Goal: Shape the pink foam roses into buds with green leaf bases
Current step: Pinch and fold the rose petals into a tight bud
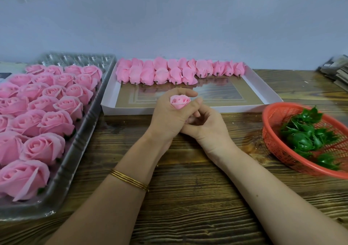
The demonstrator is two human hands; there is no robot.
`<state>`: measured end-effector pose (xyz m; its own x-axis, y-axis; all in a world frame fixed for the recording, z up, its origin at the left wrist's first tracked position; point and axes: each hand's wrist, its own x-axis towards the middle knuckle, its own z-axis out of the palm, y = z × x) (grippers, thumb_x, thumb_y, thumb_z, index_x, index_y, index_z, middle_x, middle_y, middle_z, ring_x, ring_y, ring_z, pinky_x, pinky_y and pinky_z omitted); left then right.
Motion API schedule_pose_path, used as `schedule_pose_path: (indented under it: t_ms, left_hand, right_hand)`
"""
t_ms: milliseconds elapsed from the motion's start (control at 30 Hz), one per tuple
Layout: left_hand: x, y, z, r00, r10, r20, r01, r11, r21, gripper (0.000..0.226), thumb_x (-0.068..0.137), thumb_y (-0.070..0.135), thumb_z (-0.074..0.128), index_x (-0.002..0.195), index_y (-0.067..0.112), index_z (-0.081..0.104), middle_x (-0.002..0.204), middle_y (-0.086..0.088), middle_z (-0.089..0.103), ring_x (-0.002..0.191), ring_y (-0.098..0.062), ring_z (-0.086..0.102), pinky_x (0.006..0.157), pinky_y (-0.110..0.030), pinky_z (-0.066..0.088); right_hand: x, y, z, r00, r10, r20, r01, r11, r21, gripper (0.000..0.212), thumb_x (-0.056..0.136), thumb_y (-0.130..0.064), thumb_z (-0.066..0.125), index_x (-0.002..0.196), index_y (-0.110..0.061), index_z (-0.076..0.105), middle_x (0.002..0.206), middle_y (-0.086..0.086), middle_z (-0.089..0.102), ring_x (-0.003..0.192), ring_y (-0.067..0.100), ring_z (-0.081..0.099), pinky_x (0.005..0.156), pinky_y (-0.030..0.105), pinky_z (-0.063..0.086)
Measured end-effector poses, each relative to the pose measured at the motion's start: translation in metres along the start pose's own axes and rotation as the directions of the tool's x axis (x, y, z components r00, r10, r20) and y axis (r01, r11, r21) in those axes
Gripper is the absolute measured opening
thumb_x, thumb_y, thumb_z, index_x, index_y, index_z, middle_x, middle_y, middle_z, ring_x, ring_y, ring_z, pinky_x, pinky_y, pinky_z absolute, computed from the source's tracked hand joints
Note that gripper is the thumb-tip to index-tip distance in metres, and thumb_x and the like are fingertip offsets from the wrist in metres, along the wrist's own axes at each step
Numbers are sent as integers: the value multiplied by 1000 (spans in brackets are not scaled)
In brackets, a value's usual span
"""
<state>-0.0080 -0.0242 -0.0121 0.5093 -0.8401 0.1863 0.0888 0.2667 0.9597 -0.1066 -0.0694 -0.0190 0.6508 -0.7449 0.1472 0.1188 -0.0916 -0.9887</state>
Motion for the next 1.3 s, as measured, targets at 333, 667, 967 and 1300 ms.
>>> schedule_pose_path:
  t_ms: [333, 667, 967, 1300]
  left_hand:
    - [-1, 5, -5, 991, -22, 129, 15, 999, 52, 12, 85, 5, 71, 95, 10, 66, 60, 3, 63, 57, -8, 59, 59, -18, 50]
    - [-3, 0, 7, 981, 167, -103, -135, 956, 259, 18, 83, 7, 74, 83, 22, 63, 69, 8, 59, 59, -2, 53, 53, -18, 45]
    - [-7, 0, 7, 982, 182, -56, -152, 925, 348, 26, 80, 3, 72, 83, 25, 59, 65, 16, 62, 59, 2, 57, 55, -14, 44]
    - [-9, 1, 5, 989, 150, -1, -138, 914, 382, 29, 74, 4, 75, 82, 28, 61, 71, 6, 66, 63, -3, 59, 55, -16, 46]
  right_hand:
    - [2, 1, -3, 997, 74, 32, -76, 994, 77, 16, 76, 19, 65, 88, 10, 66, 84, 19, 63, 87, 27, 59, 97, 49, 48]
    - [6, -8, -4, 984, 178, -6, -165, 919, 357, 33, 57, -6, 51, 87, -1, 62, 77, 10, 63, 71, 15, 58, 68, 26, 47]
    - [5, -10, -6, 979, 187, -78, -147, 921, 361, 11, 79, -23, 67, 80, -15, 61, 70, -2, 63, 71, 11, 57, 69, 27, 44]
    - [1, -13, -2, 985, 171, -19, -150, 907, 394, 21, 63, -20, 72, 76, -10, 60, 70, 2, 69, 68, 11, 67, 63, 20, 53]
